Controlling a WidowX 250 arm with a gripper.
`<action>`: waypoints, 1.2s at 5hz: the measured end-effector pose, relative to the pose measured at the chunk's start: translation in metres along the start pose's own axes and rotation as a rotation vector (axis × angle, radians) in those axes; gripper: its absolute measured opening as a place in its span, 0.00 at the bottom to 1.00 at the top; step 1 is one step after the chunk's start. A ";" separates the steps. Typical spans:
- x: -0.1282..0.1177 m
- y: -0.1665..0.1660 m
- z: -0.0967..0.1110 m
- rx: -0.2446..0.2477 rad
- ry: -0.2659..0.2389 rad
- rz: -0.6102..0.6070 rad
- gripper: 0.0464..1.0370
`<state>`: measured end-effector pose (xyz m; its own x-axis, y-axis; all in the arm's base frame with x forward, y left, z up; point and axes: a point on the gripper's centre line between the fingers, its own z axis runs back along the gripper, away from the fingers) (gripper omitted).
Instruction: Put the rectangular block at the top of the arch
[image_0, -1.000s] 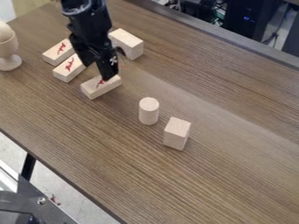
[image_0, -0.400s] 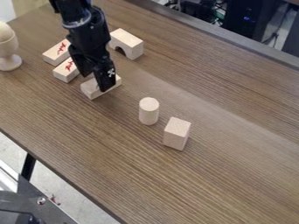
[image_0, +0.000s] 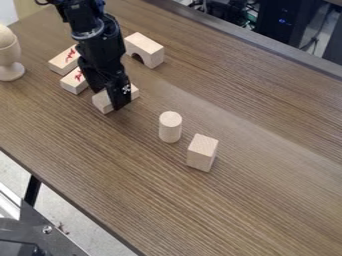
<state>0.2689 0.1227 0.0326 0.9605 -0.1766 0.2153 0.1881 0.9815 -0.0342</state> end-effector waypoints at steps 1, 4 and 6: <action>0.000 0.003 0.000 0.012 -0.009 0.008 0.62; -0.005 -0.002 0.000 0.009 0.052 0.125 0.46; 0.007 -0.017 0.017 -0.099 0.006 0.273 0.46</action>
<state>0.2685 0.1058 0.0512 0.9794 0.0929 0.1791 -0.0593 0.9810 -0.1849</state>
